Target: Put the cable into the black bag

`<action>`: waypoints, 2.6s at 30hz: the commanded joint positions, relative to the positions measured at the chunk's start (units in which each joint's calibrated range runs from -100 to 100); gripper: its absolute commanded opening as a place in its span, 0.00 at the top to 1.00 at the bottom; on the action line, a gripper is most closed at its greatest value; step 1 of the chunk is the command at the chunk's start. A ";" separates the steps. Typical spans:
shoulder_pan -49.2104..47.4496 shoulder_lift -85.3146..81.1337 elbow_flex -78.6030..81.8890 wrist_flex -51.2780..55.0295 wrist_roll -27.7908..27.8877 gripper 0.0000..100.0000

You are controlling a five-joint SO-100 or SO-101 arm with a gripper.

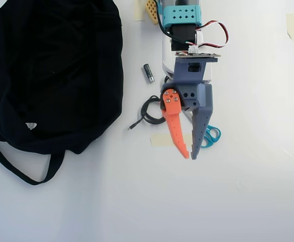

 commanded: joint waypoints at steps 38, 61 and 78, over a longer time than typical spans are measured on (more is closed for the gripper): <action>1.38 -8.68 -2.46 41.93 0.29 0.98; 3.25 -11.58 -1.83 89.39 6.58 0.97; 4.90 -9.26 -1.20 88.44 14.50 0.97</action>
